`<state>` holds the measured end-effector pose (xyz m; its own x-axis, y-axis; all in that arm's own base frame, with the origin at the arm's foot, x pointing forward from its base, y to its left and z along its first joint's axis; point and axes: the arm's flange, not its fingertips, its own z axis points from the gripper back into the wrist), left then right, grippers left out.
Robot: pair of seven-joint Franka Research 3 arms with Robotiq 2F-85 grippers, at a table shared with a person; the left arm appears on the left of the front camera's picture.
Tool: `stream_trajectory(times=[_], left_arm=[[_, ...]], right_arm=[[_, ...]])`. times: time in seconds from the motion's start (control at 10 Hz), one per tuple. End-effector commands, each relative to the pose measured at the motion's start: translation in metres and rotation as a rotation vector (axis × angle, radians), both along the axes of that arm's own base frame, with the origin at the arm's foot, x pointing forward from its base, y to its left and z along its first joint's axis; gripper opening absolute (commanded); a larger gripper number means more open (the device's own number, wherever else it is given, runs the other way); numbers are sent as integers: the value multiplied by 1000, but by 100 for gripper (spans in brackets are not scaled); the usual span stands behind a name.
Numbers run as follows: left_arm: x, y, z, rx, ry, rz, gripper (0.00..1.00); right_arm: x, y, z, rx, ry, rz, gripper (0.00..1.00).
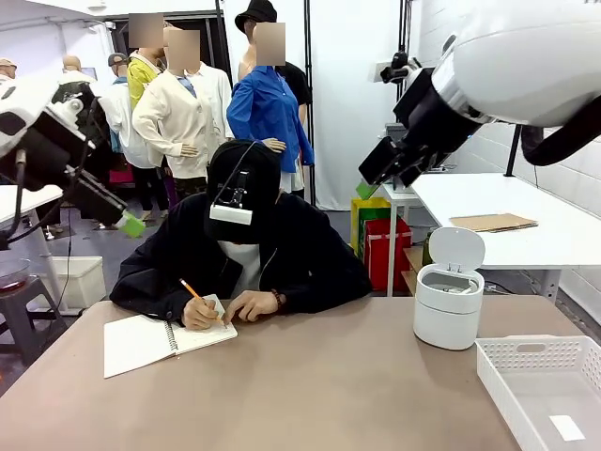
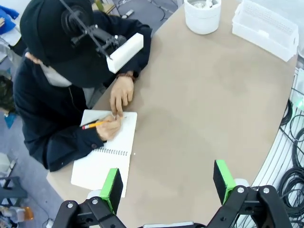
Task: Sort the paper based on its condition.
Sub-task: If a person hands you a paper, place it in the Organizing basket , and if it's crumpled, put it in the Trash can.
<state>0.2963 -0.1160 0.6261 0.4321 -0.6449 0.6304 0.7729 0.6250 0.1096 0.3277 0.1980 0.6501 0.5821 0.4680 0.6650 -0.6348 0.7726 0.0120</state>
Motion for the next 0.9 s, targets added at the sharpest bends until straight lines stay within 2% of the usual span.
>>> stream_trajectory(times=[0.0,0.3,0.6,0.8], left_arm=[[-30,19,1,52,-4,116,100],[-50,38,15,26,-92,238,100],[-43,42,31,-27,-134,235,100],[-38,38,39,-43,-163,197,100]], right_arm=[[-15,-14,-3,13,-16,24,100],[-21,-23,3,26,-21,3,100],[-17,-38,13,29,49,-10,100],[-15,-50,20,89,32,-10,100]])
